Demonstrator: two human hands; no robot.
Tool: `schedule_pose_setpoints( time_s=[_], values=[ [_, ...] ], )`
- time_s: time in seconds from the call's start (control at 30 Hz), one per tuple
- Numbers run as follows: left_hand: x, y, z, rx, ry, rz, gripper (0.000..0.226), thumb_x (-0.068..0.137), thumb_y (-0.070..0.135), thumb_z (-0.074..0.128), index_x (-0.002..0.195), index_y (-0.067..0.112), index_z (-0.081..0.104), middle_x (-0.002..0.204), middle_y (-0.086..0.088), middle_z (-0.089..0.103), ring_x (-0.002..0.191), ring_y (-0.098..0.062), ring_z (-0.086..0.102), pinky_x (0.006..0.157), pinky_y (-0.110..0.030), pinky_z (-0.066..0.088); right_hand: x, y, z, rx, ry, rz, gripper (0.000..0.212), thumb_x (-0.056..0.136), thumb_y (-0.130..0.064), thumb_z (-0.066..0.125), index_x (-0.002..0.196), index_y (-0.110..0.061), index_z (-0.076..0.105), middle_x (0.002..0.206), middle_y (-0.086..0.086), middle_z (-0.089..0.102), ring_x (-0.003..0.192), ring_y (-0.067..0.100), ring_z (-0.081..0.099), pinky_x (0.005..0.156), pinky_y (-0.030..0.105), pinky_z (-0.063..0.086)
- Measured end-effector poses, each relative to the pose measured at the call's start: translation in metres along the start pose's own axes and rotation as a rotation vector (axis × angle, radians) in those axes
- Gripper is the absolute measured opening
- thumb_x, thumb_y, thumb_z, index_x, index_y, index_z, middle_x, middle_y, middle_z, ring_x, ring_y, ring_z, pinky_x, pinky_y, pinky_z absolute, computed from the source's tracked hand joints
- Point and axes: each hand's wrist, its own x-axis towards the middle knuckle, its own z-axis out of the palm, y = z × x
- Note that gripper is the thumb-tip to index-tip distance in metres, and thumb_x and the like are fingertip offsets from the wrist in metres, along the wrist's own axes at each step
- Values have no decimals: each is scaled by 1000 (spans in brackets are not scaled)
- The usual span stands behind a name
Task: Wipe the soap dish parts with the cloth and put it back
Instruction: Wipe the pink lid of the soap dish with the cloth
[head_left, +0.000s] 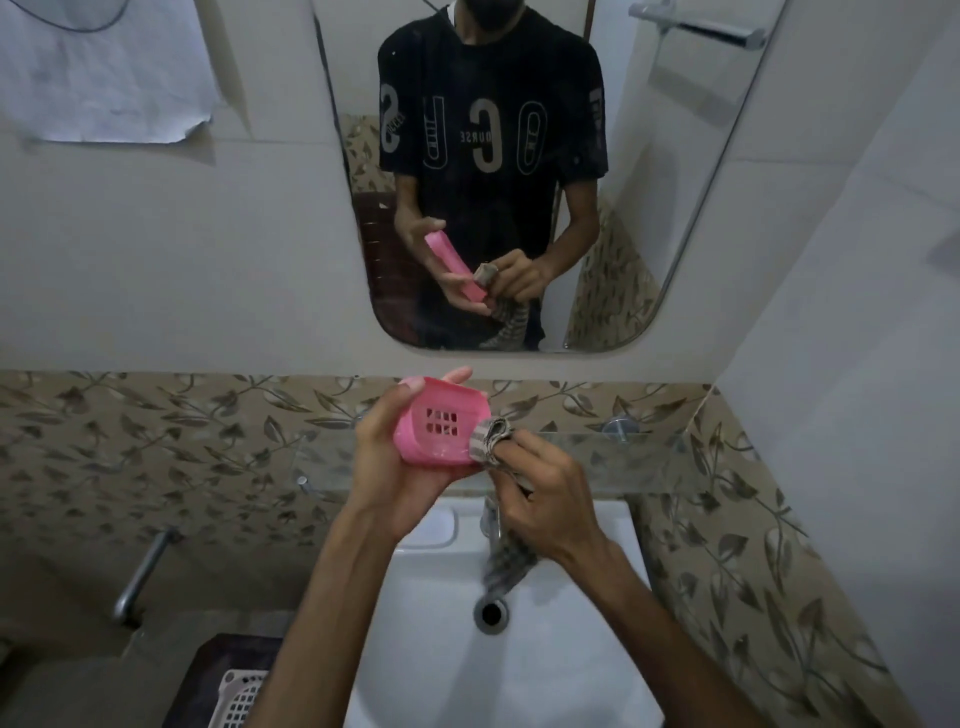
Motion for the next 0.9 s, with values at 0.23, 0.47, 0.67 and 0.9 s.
schedule_pose_setpoints(
  time_s=[0.23,0.47,0.67,0.9],
  values=[
    [-5,0,1,-45,-35,39,81,65,24,60,143,5,60,144,-37,54,125,-43,51,119,-71,26,6,-2,-5,14,-32,125,14,99,-20,63,107,-15,74,91,-2,67,76,16,60,62,31,48],
    [-4,-11,11,35,-96,174,94,55,20,54,147,-4,50,152,-37,43,122,-38,45,82,-42,42,3,-20,3,109,18,252,24,104,-28,60,88,-12,69,75,-3,63,66,15,58,59,36,48],
    [-9,-20,7,-13,-90,180,97,49,19,61,144,-1,53,143,-27,56,121,-38,49,79,-40,44,5,-14,1,233,17,284,16,100,-23,70,97,-12,80,87,0,78,77,14,71,69,40,57],
    [-11,-14,10,-65,-91,181,107,54,26,70,153,-5,42,155,-35,45,136,-45,44,93,-46,41,-3,-18,12,251,15,248,24,103,-27,64,120,-16,77,96,-1,72,85,14,69,72,32,56]
  ],
)
